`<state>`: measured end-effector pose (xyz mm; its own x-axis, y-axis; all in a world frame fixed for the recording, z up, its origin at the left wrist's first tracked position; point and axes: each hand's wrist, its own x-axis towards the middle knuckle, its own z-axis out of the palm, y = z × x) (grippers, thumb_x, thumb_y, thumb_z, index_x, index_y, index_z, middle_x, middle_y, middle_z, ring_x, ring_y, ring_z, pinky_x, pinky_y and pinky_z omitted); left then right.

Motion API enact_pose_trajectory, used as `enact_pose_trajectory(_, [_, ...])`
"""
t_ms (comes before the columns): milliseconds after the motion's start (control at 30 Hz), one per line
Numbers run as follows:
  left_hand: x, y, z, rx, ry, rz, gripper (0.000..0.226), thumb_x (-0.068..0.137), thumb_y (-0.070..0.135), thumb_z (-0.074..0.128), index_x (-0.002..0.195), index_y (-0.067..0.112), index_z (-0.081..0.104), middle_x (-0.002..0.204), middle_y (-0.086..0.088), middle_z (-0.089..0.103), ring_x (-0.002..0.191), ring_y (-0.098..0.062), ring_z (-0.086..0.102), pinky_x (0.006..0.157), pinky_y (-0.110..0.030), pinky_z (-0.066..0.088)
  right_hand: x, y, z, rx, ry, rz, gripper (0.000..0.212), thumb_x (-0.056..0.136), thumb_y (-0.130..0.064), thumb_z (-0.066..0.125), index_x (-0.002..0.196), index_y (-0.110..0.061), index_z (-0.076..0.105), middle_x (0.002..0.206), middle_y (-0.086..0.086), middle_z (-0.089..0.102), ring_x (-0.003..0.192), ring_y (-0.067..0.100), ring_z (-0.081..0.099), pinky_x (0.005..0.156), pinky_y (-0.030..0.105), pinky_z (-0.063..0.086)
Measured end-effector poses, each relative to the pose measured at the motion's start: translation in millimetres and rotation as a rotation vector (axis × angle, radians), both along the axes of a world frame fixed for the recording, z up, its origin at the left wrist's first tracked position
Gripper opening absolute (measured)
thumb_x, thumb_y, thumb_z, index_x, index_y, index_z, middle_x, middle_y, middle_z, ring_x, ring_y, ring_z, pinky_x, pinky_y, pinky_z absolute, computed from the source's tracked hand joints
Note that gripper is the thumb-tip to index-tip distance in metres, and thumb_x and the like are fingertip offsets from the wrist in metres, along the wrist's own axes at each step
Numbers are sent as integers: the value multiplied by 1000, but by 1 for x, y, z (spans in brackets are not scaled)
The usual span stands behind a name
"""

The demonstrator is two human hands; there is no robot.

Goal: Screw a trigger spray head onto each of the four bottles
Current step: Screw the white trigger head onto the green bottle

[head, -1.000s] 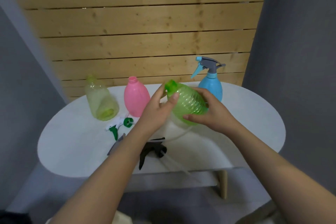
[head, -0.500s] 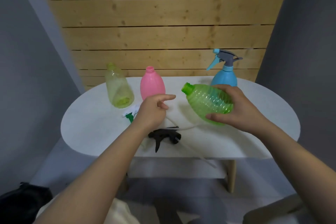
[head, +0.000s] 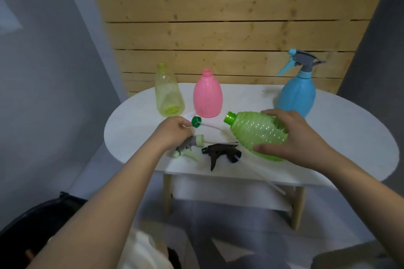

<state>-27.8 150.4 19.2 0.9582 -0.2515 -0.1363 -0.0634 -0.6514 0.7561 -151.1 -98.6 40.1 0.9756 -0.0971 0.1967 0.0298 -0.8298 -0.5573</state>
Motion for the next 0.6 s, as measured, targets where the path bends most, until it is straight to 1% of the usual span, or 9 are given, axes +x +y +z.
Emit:
enact_pose_trajectory(33, [-1, -1, -3, 12, 4, -11, 22, 84, 23, 62, 104, 13, 62, 80, -5, 70, 63, -15, 58, 55, -16, 46, 4, 2, -4, -23, 20, 2, 84, 58, -44, 82, 131, -31, 44, 114, 5, 44, 109, 20, 43, 86, 24, 32])
enact_pose_trajectory(100, [0, -2, -10, 43, 5, -29, 23, 81, 31, 65, 94, 12, 62, 73, -4, 72, 54, -16, 58, 56, -23, 48, 13, 4, -12, -39, 48, 3, 85, 57, -45, 82, 132, -32, 43, 114, 4, 42, 113, 21, 42, 88, 24, 31])
enact_pose_trajectory(233, [2, -3, -20, 20, 13, -5, 36, 75, 35, 72, 101, 15, 58, 65, 0, 68, 45, -12, 56, 56, -27, 50, 25, 4, -20, -49, 87, 2, 88, 56, -48, 82, 132, -33, 42, 113, 4, 42, 115, 22, 42, 90, 26, 33])
enact_pose_trajectory(267, [3, -3, -22, 23, 12, -4, 40, 73, 37, 73, 104, 15, 58, 69, -1, 69, 45, -12, 56, 56, -27, 50, 27, 4, -21, -52, 94, 3, 88, 55, -49, 82, 132, -33, 42, 112, 4, 42, 114, 22, 43, 90, 27, 34])
enact_pose_trajectory(367, [4, -5, -25, 138, -41, -47, 59, 70, 44, 73, 118, 14, 55, 102, -8, 60, 60, -14, 58, 64, -26, 46, 30, 4, -26, -42, 112, 6, 88, 55, -51, 81, 132, -34, 41, 110, 3, 42, 112, 20, 43, 88, 27, 34])
enact_pose_trajectory(433, [3, -7, -25, 148, -44, -65, 66, 69, 45, 74, 123, 14, 52, 110, -9, 53, 63, -13, 57, 62, -24, 45, 31, 3, -29, -37, 129, 4, 89, 55, -51, 81, 132, -34, 41, 109, 2, 41, 110, 19, 42, 87, 26, 33])
enact_pose_trajectory(533, [5, -11, -24, 3, 24, -9, 55, 72, 37, 74, 118, 14, 54, 95, -6, 58, 50, -6, 58, 44, -16, 43, 33, 0, -32, -33, 137, -15, 89, 56, -51, 81, 133, -32, 40, 108, 3, 41, 109, 20, 43, 86, 26, 32])
enact_pose_trajectory(567, [6, -12, -24, -35, 38, 12, 49, 74, 35, 73, 116, 14, 55, 88, -3, 59, 52, -5, 58, 45, -14, 44, 33, -1, -33, -27, 134, -24, 88, 57, -51, 81, 133, -32, 41, 108, 3, 41, 110, 21, 43, 86, 26, 32])
enact_pose_trajectory(600, [7, -13, -23, -57, 42, 26, 45, 76, 34, 71, 114, 14, 56, 87, -2, 59, 61, -6, 60, 51, -14, 46, 33, -2, -34, -26, 129, -33, 88, 57, -50, 81, 133, -31, 41, 109, 3, 41, 110, 21, 43, 86, 26, 32])
